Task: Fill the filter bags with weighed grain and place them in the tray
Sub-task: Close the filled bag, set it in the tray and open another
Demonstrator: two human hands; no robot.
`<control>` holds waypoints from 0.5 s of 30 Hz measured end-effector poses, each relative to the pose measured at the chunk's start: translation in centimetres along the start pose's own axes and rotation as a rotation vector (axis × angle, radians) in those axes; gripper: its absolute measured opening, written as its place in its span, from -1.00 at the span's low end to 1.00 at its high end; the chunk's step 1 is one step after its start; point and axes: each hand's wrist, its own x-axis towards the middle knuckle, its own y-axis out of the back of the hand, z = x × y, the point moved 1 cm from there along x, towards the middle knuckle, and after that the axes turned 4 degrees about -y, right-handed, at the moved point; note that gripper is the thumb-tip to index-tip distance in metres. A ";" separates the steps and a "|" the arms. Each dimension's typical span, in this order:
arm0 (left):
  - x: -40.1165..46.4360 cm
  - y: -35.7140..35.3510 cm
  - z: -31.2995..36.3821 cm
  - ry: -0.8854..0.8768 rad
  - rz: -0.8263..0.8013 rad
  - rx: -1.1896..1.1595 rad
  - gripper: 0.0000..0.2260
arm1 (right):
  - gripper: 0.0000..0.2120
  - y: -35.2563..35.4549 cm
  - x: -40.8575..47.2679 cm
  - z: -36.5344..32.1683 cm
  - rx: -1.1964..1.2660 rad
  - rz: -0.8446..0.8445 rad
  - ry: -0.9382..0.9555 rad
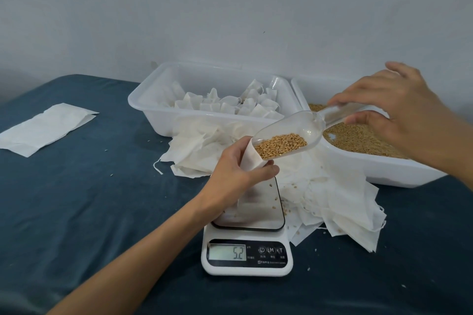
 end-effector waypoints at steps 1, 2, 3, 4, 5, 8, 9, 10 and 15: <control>0.0 0.0 0.0 0.001 0.001 0.000 -0.69 | -0.70 0.1 0.0 0.0 -0.001 0.000 0.003; 0.0 0.0 0.0 0.002 0.000 0.003 -0.69 | -0.70 0.1 0.0 -0.1 0.000 0.006 0.008; 0.0 0.0 0.0 0.000 -0.001 0.004 -0.70 | -0.71 0.2 0.1 -0.1 0.000 0.014 0.009; -0.1 0.0 0.1 -0.003 0.001 0.002 -0.70 | -0.74 0.2 0.1 -0.2 -0.002 0.026 0.012; -0.1 0.0 0.1 -0.007 0.005 -0.001 -0.70 | -0.77 0.3 0.1 -0.2 -0.005 0.037 0.016; -0.1 0.0 0.1 -0.012 0.020 0.000 -0.70 | -0.78 0.3 0.1 -0.3 -0.012 0.041 0.018; -0.1 0.0 0.1 -0.013 0.018 0.003 -0.70 | -0.78 0.4 0.1 -0.4 -0.014 0.040 0.016; -0.1 0.0 0.1 -0.012 0.014 0.007 -0.70 | -0.76 0.4 0.1 -0.4 -0.018 0.040 0.011; -0.1 -0.1 0.3 0.011 0.015 -0.014 -0.68 | -0.77 0.4 0.1 -0.5 -0.032 0.050 0.014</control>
